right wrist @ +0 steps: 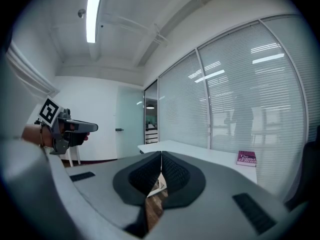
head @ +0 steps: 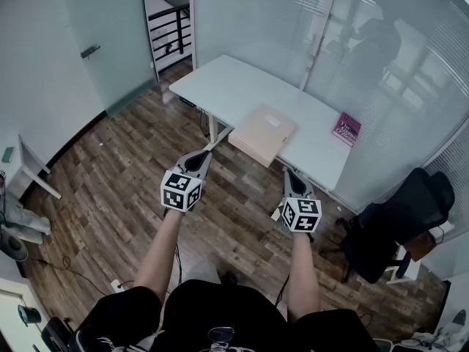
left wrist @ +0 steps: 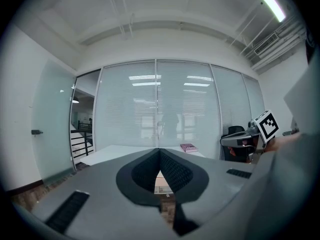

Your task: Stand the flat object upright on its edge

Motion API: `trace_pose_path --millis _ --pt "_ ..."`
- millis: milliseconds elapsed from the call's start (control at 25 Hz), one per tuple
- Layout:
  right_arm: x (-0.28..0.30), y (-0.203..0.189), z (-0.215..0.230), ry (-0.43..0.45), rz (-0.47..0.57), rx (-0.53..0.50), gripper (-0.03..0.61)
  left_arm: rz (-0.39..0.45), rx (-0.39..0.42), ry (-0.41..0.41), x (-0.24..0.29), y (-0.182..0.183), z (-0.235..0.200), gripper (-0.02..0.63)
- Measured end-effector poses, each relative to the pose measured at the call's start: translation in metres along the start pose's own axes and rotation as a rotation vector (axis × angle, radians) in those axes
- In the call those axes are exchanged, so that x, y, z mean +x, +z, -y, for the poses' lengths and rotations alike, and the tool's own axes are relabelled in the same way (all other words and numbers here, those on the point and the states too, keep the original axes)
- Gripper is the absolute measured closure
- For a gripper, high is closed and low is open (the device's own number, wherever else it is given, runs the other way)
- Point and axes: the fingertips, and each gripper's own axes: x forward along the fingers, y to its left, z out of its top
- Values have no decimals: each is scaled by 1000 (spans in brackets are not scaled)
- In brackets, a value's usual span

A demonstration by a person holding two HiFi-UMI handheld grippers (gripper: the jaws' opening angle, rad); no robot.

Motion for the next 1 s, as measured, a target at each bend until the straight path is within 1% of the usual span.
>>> trace_pose_path --millis 200,440,640,800,1000 --pt "17 -4 8 -10 -4 5 555 -5 -1 -6 19 -5 -11 592" --pt "58 -3 28 -47 -7 21 555 -1 4 -44 68 -1 -35 592" --pt "111 -3 49 -85 -21 26 555 -2 -3 -84 131 0 -69 592" --pt "159 0 68 -138 -33 44 555 -11 3 -144 189 1 -96 592" --pt "208 8 87 -204 -47 64 555 -29 5 -216 247 1 -125 592"
